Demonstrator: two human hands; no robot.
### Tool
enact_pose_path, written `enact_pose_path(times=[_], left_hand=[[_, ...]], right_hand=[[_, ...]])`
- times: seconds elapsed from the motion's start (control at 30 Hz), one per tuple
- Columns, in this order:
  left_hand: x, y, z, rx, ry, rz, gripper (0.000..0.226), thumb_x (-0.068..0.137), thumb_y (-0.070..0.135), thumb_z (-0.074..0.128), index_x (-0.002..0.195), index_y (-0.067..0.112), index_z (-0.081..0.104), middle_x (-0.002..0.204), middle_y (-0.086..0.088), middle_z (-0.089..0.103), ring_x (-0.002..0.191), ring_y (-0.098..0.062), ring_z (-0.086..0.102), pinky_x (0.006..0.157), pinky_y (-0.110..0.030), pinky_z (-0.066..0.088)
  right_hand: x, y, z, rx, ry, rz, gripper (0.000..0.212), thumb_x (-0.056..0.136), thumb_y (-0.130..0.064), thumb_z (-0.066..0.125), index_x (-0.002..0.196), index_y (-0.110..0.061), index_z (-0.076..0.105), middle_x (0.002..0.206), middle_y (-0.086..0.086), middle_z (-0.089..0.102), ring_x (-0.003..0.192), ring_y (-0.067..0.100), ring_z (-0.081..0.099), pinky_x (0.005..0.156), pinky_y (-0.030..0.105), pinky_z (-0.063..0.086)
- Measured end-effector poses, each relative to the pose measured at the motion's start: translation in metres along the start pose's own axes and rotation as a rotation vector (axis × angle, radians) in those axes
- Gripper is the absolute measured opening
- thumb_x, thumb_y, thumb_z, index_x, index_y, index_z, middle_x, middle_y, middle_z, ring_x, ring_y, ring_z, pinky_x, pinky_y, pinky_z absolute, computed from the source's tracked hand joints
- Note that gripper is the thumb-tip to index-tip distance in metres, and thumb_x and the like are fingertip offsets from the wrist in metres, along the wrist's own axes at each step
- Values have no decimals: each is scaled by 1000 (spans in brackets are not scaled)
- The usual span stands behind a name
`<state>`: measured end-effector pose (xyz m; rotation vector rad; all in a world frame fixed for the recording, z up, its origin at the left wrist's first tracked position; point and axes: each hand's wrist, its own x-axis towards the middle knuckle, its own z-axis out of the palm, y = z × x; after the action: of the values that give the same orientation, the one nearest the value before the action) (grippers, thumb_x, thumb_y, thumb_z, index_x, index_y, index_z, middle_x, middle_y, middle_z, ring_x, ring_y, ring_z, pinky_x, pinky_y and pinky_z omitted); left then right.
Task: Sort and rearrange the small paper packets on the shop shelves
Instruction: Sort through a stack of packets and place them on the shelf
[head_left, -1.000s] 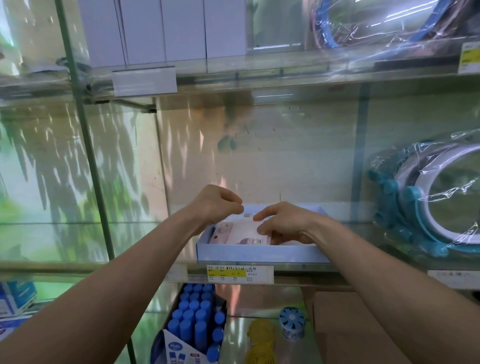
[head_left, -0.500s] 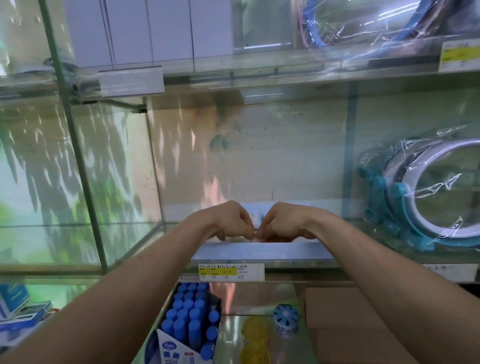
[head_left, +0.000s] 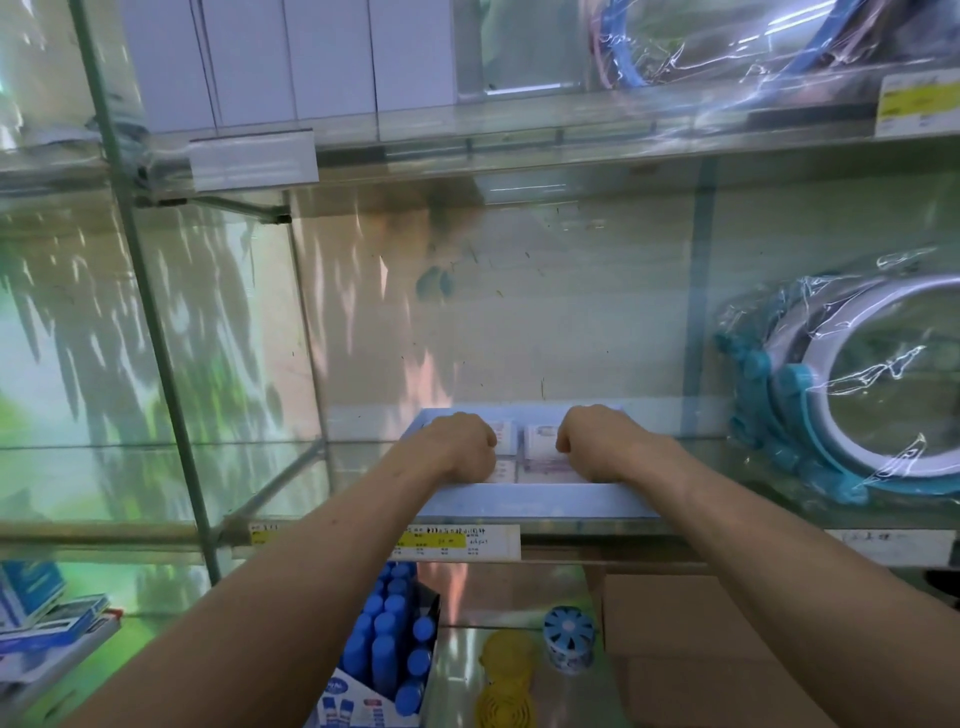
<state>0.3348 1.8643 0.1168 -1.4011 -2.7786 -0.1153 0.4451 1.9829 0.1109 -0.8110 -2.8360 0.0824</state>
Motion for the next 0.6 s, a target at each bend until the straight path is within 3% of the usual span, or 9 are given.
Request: enact_pose_path(times=[0.03, 0.1, 0.13, 0.23, 0.3, 0.43, 0.6], left_hand=[[0, 1, 0, -3, 9, -3, 37, 97, 16, 37, 127, 11, 58, 136, -7, 53, 119, -24, 51, 101, -33, 41], [1, 4, 1, 2, 47, -13, 34, 96, 17, 38, 118, 8, 62, 127, -8, 58, 112, -25, 54, 97, -33, 42], [2, 4, 2, 7, 63, -15, 33, 95, 17, 39, 117, 9, 63, 126, -8, 58, 111, -25, 54, 97, -34, 43], [2, 7, 4, -7, 44, -38, 34, 93, 15, 41, 119, 10, 62, 127, -7, 58, 111, -25, 55, 97, -35, 45], [1, 10, 1, -31, 19, -76, 36, 96, 14, 41, 126, 10, 58, 132, -6, 55, 118, -24, 52, 100, -32, 43], [-2, 12, -7, -211, 66, -123, 38, 96, 14, 44, 133, 8, 53, 138, -8, 52, 123, -24, 50, 103, -32, 41], [-20, 6, -17, -504, 437, -164, 37, 92, 21, 54, 127, 10, 59, 129, -9, 59, 114, -25, 57, 99, -34, 45]], right_hand=[[0, 1, -1, -23, 9, -23, 20, 88, 2, 40, 80, -8, 56, 90, 6, 60, 88, 27, 51, 77, 26, 44], [3, -1, -1, -63, 39, -46, 29, 91, -3, 44, 110, -9, 64, 118, 8, 63, 107, 26, 58, 92, 31, 47], [4, -1, 0, -72, 39, -55, 29, 90, -3, 45, 109, -9, 66, 116, 8, 63, 107, 25, 59, 91, 32, 48], [10, -1, 6, -83, 4, -63, 21, 86, 0, 44, 74, -9, 58, 88, 9, 59, 83, 26, 56, 74, 30, 47], [10, -3, 3, -59, -35, -53, 21, 87, 0, 44, 82, -8, 62, 91, 9, 62, 84, 26, 58, 78, 31, 50], [4, -5, -4, 19, -29, -66, 30, 89, -6, 45, 113, -9, 64, 117, 8, 64, 103, 26, 60, 93, 36, 50], [-13, -13, -18, 240, 103, -116, 30, 90, -11, 47, 112, -8, 67, 118, 10, 65, 106, 28, 60, 91, 34, 49]])
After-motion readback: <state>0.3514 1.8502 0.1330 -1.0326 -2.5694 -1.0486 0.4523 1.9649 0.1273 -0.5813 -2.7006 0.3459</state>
